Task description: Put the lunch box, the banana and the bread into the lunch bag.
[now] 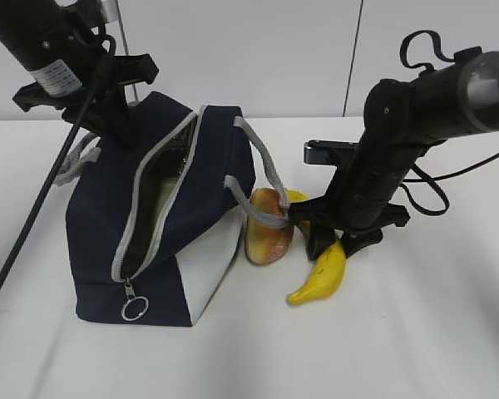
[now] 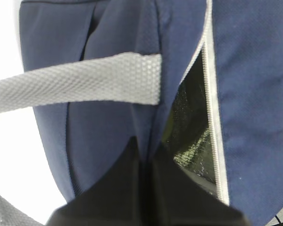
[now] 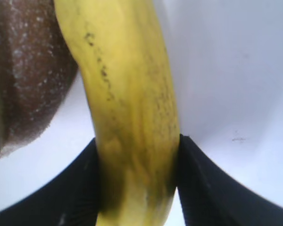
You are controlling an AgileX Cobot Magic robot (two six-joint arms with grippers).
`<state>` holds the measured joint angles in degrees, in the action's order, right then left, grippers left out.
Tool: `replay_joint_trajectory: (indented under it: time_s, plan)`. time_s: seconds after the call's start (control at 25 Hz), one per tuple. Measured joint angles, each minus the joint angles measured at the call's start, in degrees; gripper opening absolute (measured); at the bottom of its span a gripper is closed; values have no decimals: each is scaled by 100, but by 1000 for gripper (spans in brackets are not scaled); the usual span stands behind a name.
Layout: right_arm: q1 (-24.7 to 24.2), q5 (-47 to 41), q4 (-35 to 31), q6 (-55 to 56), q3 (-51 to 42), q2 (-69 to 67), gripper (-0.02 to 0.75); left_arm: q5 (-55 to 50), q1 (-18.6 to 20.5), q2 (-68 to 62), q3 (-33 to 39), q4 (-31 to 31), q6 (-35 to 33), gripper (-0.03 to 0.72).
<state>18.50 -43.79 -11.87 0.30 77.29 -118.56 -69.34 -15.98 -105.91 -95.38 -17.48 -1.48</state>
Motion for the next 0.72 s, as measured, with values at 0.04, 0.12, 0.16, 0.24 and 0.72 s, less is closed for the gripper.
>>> replay_joint_trajectory:
  time_s: [0.04,0.12,0.16,0.24,0.72]
  plan:
    - [0,-107,28,0,67,0,334,0,0,0,0,0,0,-1]
    - [0,-376,167,10,272,0,333,0,0,0,0,0,0,-1]
    - [-11,-568,292,39,394,0,333,0,0,0,0,0,0,-1]
    - [-13,-998,785,215,770,0,333,0,0,0,0,0,0,-1]
    - [-61,-2441,1544,513,2341,1118,331,0,0,0,0,5,0,-1]
